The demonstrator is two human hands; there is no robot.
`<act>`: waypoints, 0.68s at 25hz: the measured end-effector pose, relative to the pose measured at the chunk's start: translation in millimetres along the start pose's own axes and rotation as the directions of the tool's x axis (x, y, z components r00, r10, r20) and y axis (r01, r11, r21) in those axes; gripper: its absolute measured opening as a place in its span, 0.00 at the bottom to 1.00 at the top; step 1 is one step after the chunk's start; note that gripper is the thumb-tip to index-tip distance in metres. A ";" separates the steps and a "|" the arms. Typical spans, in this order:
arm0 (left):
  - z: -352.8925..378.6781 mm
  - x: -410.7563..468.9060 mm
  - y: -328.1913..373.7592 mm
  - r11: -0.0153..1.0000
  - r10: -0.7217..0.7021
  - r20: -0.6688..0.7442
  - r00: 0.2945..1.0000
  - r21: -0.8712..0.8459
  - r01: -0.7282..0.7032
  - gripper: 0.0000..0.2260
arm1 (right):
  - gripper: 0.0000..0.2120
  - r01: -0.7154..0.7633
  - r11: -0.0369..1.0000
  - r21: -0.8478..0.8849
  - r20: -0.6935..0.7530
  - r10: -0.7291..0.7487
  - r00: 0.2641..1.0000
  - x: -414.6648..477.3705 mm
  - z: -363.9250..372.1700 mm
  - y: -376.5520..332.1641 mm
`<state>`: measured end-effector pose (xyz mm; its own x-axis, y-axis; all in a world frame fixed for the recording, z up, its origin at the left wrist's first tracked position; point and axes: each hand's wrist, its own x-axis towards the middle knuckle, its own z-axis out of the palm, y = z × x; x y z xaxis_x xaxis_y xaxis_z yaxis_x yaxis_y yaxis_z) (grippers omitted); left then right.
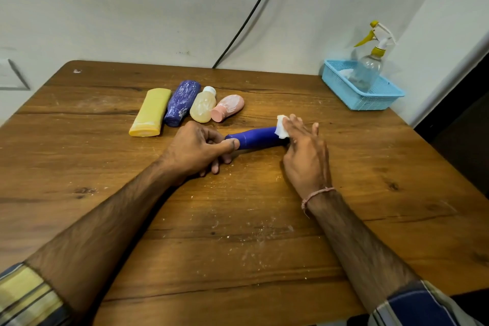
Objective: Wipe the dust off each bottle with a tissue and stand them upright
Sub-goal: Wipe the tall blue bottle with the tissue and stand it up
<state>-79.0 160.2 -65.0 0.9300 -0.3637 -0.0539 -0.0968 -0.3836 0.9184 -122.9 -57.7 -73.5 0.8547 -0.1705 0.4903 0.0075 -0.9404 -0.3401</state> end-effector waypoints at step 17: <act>1.7 3.2 -1.8 0.986 -0.034 -0.001 0.999 -0.164 0.034 0.11 | 0.25 0.205 0.977 0.064 0.012 -0.206 0.978 -13.7 1.6 -23.3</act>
<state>-76.5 158.3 -67.4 0.9331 -0.3494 -0.0849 -0.0060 -0.2513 0.9679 -133.9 -32.9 -73.6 0.8412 0.0308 0.5398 0.2160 -0.9344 -0.2834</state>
